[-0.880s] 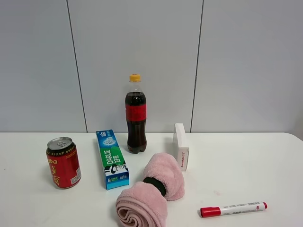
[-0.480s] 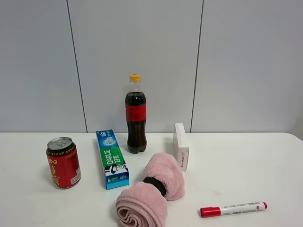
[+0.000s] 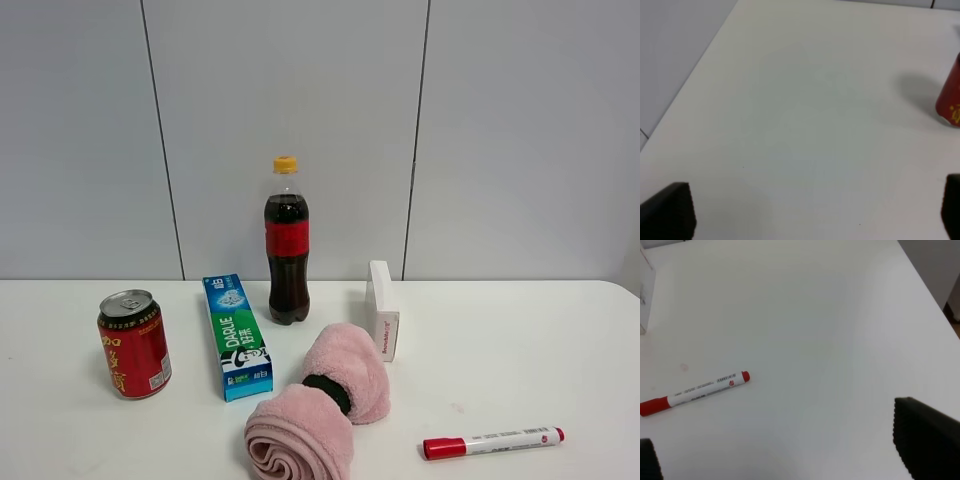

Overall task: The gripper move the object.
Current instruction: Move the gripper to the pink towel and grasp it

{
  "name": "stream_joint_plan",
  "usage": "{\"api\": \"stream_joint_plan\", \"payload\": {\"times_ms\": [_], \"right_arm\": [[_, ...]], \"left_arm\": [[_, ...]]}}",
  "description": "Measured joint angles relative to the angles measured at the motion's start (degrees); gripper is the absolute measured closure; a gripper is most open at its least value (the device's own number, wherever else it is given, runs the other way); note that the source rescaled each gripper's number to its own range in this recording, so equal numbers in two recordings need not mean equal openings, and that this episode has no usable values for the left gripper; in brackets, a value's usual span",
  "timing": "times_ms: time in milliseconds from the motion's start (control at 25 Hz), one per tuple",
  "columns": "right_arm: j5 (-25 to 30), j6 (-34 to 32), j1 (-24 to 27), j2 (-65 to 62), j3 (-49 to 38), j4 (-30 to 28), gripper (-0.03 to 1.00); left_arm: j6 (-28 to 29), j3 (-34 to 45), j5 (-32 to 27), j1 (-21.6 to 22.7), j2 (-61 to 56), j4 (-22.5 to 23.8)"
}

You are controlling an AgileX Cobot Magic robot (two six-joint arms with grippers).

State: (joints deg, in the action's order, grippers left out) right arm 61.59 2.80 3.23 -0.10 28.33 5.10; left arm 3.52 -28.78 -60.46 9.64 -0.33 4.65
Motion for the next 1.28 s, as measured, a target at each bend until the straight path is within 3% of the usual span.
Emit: {"api": "stream_joint_plan", "payload": {"times_ms": [640, 880, 1280], "right_arm": [[0.0, 0.0, 0.0, 0.27, 0.0, 0.63, 0.11], [-0.06, 0.0, 0.0, 9.16, 0.35, 4.1, 0.11], [-2.91, 1.37, 0.0, 27.79, 17.46, 4.15, 0.11]], "left_arm": [[0.0, 0.0, 0.0, 0.0, 0.0, 0.0], [0.0, 0.0, 0.0, 0.0, 0.0, 0.0], [0.0, 0.0, 0.0, 0.0, 0.0, 0.0]]}}
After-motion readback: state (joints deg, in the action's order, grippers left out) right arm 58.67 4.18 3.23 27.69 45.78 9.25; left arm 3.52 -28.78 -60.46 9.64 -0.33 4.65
